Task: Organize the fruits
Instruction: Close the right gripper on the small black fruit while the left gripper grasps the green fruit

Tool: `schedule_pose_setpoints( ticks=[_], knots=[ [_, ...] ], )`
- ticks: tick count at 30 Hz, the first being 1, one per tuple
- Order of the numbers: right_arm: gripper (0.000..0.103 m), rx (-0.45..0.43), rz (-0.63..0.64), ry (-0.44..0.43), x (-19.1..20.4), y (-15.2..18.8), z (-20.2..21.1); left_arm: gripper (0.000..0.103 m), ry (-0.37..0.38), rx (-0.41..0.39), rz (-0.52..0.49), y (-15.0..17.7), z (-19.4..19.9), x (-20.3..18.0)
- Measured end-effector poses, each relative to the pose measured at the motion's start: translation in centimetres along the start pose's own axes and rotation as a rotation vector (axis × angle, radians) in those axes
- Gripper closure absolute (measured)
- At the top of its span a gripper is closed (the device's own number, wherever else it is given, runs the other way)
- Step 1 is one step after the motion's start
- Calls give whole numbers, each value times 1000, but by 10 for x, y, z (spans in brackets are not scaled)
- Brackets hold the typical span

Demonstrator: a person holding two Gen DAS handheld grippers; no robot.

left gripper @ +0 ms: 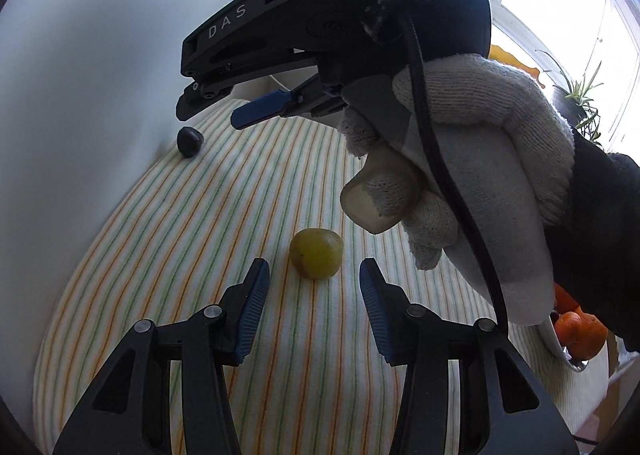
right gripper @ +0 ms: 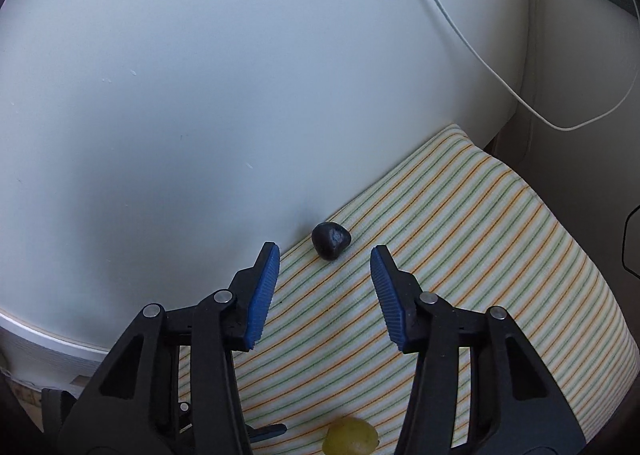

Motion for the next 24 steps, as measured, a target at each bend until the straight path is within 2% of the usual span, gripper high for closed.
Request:
schedule_pose_setpoints(
  ticks=[6, 11, 17, 24],
  knots=[
    [52, 18, 21, -11, 2, -12, -16, 59, 1, 13, 3, -2, -6, 1],
    [58, 33, 31, -8, 2, -15, -28, 59, -5, 25, -2, -4, -8, 0],
    [59, 46, 47, 1, 2, -16, -35, 59, -18, 52, -33, -6, -11, -6],
    [61, 69, 65, 8, 13, -21, -45, 59, -26, 81, -62, -14, -31, -10]
  ],
)
Point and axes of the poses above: each gripper's, at about its wrist camera, not at the fingertips, and z roughly against the way its jaws point, x to its left, y to its underside, the point moved 3 cm from there along -z, roughly the way its jaws point, and after that the axes turned 15 degrees about x, right-handed, at the moved point
